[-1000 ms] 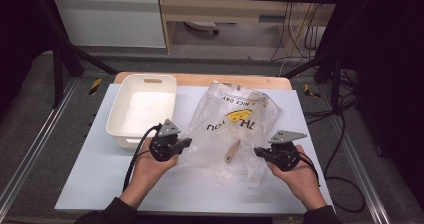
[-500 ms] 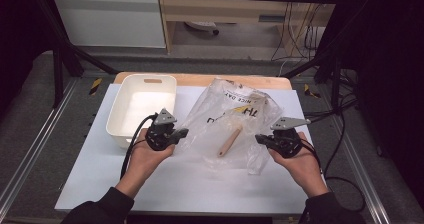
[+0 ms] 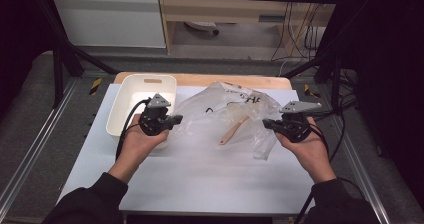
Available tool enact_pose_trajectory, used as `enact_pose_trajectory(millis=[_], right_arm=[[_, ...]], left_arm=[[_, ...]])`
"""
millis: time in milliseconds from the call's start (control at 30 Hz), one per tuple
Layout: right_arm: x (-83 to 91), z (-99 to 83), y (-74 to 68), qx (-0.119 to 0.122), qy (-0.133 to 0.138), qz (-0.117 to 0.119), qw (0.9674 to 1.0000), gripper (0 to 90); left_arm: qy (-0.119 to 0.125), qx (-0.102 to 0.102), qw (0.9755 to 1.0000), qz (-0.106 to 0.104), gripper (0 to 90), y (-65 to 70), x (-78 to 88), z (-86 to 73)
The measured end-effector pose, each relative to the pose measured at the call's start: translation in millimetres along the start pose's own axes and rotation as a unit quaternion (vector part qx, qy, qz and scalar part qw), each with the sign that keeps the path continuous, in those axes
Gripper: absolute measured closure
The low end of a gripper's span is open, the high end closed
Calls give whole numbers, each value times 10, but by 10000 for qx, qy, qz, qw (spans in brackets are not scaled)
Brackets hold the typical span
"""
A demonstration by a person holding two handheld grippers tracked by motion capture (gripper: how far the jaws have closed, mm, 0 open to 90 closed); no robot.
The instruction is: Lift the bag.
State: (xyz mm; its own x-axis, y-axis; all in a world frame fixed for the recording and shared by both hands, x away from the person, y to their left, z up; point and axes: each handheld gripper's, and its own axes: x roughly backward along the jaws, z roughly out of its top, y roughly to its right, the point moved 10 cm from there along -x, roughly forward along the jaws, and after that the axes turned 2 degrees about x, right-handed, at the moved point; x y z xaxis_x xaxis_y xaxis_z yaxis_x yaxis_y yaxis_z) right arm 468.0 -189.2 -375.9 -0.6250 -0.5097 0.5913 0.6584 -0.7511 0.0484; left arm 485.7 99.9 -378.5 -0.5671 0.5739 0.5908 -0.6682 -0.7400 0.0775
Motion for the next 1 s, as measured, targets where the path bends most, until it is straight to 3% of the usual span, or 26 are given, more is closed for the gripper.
enact_pose_trajectory(millis=[200,433,600,1000], right_arm=[[38,175,162,-31,77,-97,9999,900],[62,348,332,-52,121,-227,9997,900],[111,444,474,-108,140,-356,9992,900],[177,672,701,-195,322,-573,9977,900]], left_arm=[[73,75,9999,28,900,-96,23,254],[245,519,9983,-96,900,-238,30,465],[278,576,9980,-21,900,-327,15,535],[631,668,9956,179,900,-489,45,796]])
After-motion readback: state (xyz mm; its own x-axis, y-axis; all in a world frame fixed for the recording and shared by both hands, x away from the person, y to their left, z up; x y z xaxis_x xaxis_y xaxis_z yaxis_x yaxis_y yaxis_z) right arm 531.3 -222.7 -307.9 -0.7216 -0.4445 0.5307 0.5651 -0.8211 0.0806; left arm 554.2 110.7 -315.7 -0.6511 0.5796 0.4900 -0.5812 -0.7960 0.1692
